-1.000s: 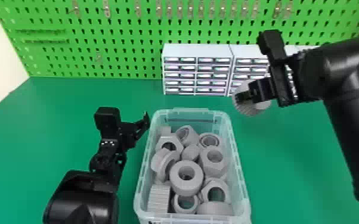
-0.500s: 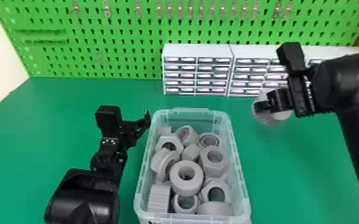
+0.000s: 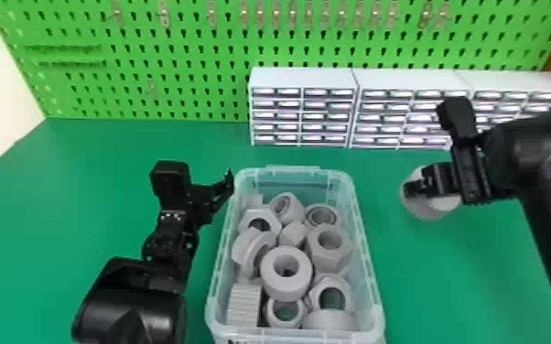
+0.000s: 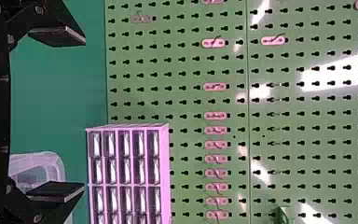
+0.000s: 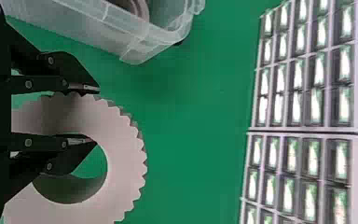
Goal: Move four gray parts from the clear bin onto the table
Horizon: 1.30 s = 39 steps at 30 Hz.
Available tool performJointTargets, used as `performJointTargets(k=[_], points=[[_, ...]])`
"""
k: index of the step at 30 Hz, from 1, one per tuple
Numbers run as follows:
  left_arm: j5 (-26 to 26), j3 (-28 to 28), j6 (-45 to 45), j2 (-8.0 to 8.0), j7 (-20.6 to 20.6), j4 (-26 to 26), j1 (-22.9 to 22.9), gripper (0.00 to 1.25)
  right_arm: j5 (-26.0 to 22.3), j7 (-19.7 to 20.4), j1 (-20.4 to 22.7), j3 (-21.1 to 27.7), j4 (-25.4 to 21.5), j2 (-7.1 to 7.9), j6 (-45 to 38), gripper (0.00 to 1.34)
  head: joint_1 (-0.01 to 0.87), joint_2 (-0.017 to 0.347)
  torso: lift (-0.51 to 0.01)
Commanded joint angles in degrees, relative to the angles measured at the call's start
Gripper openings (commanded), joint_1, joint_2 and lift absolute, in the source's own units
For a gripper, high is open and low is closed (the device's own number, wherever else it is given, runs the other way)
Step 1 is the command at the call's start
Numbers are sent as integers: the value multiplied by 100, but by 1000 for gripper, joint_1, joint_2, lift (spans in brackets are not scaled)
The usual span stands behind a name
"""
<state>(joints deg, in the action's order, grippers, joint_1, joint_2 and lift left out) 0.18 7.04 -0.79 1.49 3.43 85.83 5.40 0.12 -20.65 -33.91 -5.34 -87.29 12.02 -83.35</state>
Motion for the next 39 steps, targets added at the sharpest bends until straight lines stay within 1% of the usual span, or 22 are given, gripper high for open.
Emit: performJointTargets(k=[1,8,20,30,39], points=[[0,17,0,0,0,-13,13,1068,-12,0,33,-46,336,2,117,302,693,72,-52],[9,35,0,-9,0,-22,22,1068,-3,0,68,-98,731,11,205,302,693,72,-52],[9,43,0,0,0,-31,31,1068,129,0,121,-125,1267,11,354,302,693,72,-52],[9,52,0,-9,9,-31,31,1068,173,0,147,-116,1505,11,398,302,693,72,-52],[18,61,0,0,9,-40,31,1068,190,0,147,-142,1584,11,398,302,693,72,-52]])
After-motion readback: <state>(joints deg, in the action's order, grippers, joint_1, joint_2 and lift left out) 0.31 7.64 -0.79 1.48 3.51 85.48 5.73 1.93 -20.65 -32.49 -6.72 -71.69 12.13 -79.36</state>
